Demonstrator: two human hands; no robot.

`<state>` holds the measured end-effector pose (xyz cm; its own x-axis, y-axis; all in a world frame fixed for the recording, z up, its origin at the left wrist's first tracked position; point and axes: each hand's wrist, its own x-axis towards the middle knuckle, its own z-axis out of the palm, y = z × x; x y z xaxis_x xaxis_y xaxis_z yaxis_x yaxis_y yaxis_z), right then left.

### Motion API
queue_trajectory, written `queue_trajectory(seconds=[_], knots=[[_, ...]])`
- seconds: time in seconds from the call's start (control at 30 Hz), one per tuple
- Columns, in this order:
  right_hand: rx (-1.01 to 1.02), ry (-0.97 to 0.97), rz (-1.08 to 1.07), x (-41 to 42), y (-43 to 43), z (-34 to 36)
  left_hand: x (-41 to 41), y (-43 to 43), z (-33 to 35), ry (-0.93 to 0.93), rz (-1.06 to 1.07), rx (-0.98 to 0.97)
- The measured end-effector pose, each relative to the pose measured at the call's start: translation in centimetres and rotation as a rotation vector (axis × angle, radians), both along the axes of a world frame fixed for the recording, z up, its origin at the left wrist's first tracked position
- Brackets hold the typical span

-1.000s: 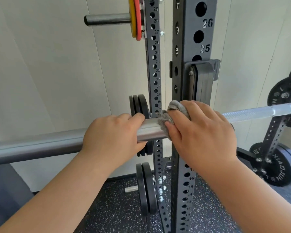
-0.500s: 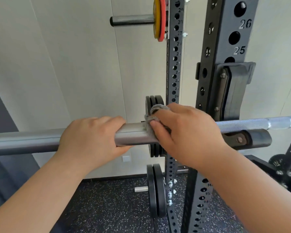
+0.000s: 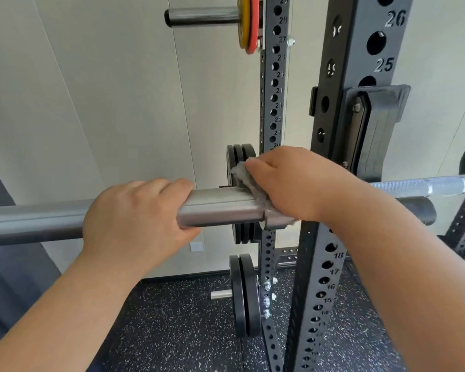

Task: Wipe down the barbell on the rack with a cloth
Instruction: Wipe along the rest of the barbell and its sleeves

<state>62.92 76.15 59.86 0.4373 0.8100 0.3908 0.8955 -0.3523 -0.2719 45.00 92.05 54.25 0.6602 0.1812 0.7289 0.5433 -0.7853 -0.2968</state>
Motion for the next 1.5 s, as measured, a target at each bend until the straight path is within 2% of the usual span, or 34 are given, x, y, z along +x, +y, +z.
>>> queue_trajectory(seconds=[0.03,0.1,0.17,0.2,0.33,0.5,0.6,0.7,0.8,0.9,1.03,1.13,1.27,1.4,1.5], knots=[[0.099,-0.059,-0.004,-0.1,-0.1,-0.8,0.0,0.0,0.1,0.004,-0.001,-0.005],[0.386,-0.309,-0.002,-0.5,-0.9,-3.6,0.0,0.0,0.3,0.015,0.004,-0.008],[0.591,-0.355,-0.023,-0.6,-2.0,-6.2,-0.1,-0.1,0.6,0.029,0.007,-0.006],[0.623,-0.34,-0.022,-0.3,-2.5,-7.1,-0.2,-0.1,0.7,0.036,0.01,-0.005],[0.471,-0.371,-0.017,-0.7,-2.6,-7.5,-0.1,-0.2,1.0,0.065,0.036,-0.015],[0.261,-0.248,-0.056,-1.2,-1.3,-2.6,-0.1,-0.7,1.1,0.071,0.058,-0.025],[0.422,-0.254,-0.016,-1.2,-1.1,-3.2,-0.1,-0.8,1.5,0.086,0.052,-0.049],[0.546,-0.389,0.009,-1.6,-2.2,-7.8,-0.1,-1.0,1.9,0.1,0.067,-0.108],[0.556,-0.47,0.045,-1.2,-2.2,-9.5,-0.2,-0.9,2.2,0.126,0.071,-0.181],[0.566,-0.386,-0.048,-2.3,-1.2,-6.5,-0.1,-1.0,2.2,0.129,0.082,-0.19],[0.264,-0.228,-0.147,-2.0,-0.1,-2.2,-0.1,-1.1,2.1,0.137,0.085,-0.175],[0.417,-0.265,-0.103,-2.5,-0.6,-4.6,-0.1,-0.9,2.2,0.135,0.085,-0.174],[0.605,-0.515,0.014,-2.5,-1.8,-10.7,-0.3,-1.0,2.7,0.157,0.078,-0.23],[0.663,-0.366,-0.017,-2.3,-0.3,-6.9,-0.1,-1.0,4.1,0.281,0.077,-0.392],[0.506,-0.311,-0.098,-2.4,0.2,-4.3,-0.3,-1.1,4.6,0.318,0.094,-0.422]])
